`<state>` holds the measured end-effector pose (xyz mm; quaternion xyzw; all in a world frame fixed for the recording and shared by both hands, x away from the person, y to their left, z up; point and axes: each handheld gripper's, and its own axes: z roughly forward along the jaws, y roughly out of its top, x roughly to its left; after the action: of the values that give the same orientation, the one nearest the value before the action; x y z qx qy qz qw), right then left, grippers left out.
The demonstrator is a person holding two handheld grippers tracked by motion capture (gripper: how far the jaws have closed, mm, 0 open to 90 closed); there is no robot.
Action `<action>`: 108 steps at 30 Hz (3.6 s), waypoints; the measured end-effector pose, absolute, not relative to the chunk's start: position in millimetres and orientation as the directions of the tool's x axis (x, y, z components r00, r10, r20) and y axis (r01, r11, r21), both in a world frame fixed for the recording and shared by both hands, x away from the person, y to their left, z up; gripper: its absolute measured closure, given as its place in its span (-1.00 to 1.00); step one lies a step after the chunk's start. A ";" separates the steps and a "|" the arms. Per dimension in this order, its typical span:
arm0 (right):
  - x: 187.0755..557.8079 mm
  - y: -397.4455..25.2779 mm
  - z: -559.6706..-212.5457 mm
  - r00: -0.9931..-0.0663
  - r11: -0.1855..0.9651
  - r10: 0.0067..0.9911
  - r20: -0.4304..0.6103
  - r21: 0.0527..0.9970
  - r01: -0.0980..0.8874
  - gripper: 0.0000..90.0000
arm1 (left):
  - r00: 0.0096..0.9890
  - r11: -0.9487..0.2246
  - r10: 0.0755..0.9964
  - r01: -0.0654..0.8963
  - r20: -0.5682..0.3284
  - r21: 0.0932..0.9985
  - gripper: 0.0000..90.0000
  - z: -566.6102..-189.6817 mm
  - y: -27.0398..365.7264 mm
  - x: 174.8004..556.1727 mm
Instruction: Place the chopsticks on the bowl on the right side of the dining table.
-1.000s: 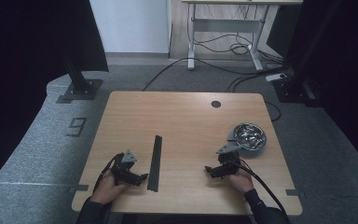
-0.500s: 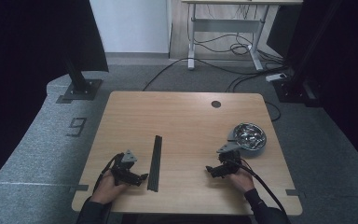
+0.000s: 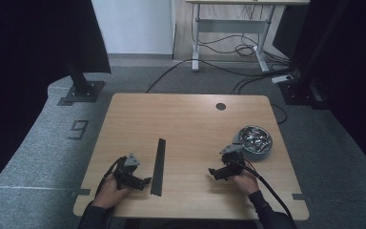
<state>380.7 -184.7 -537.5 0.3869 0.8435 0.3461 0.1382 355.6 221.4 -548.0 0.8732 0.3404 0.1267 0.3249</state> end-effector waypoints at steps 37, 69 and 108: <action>403.5 -121.5 -520.6 -0.731 0.507 0.680 0.051 0.688 0.519 -1.00 | 0.736 -0.557 0.677 0.512 0.000 0.654 -1.00 -548.0 221.4 355.6; 423.7 -51.4 -515.2 -0.772 0.557 0.634 0.047 0.665 0.497 -1.00 | 0.735 -0.555 0.678 0.512 0.000 0.655 -1.00 -548.1 221.3 355.6; 440.0 -4.6 -541.6 -0.753 0.543 0.656 0.059 0.656 0.524 -0.96 | 0.736 -0.557 0.677 0.512 0.000 0.654 -1.00 -548.1 221.4 355.6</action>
<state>440.0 -4.6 -541.6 0.3379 0.8730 0.3379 0.0972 355.6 221.4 -548.1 0.8731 0.3405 0.1269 0.3252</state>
